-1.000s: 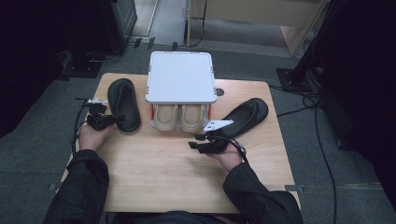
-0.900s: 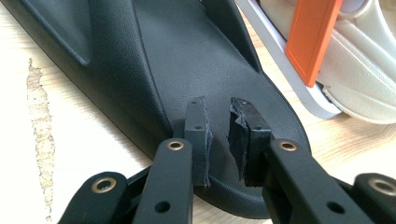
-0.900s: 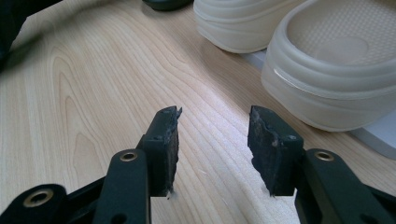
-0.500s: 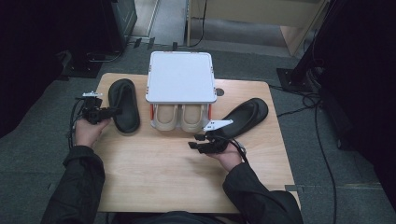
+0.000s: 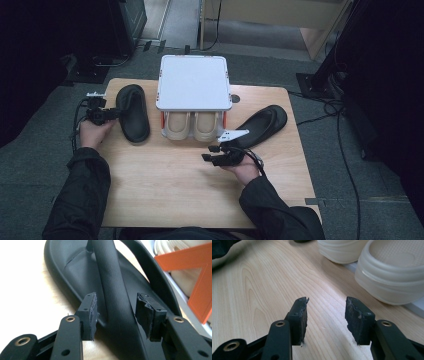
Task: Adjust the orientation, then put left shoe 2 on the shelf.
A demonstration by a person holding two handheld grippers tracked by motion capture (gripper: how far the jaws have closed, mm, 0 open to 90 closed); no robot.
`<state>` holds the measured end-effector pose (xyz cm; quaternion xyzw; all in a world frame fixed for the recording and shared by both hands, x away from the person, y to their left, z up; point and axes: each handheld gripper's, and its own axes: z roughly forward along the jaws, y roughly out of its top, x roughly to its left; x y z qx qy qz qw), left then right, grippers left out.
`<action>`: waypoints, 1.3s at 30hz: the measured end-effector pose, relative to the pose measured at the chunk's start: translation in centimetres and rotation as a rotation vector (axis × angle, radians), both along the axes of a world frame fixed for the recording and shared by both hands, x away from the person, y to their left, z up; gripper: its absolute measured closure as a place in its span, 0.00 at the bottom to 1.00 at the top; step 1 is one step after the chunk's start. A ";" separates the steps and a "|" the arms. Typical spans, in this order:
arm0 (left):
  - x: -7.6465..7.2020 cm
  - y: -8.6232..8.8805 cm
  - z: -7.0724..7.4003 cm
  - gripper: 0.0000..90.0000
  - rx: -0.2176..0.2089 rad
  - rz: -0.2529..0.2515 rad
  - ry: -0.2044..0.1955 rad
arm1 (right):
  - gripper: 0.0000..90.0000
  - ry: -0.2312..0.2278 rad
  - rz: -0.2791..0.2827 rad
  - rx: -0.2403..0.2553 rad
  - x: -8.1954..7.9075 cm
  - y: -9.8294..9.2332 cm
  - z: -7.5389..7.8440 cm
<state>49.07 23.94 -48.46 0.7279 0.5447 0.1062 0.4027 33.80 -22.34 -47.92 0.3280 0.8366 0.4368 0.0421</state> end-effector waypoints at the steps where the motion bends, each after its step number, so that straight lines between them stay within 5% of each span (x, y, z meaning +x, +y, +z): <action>1: 0.2 -0.2 -0.1 0.58 0.002 -0.004 0.000 | 0.59 0.005 -0.007 -0.001 -0.1 0.0 0.0; 7: 0.8 -1.3 -0.8 0.59 0.030 -0.010 0.000 | 0.59 -0.005 -0.026 0.000 -0.6 -0.7 0.1; 20: 1.0 -1.1 -0.8 0.73 0.006 0.042 0.018 | 0.59 0.000 -0.046 0.015 -0.3 -0.9 0.0; 22: 1.0 -0.9 -0.8 0.75 -0.031 0.043 0.035 | 0.59 -0.004 -0.049 0.018 -0.3 -1.0 0.0; 39: 0.2 -0.7 0.9 0.75 -0.066 0.046 0.055 | 0.59 -0.008 -0.051 0.020 -0.3 -1.2 0.1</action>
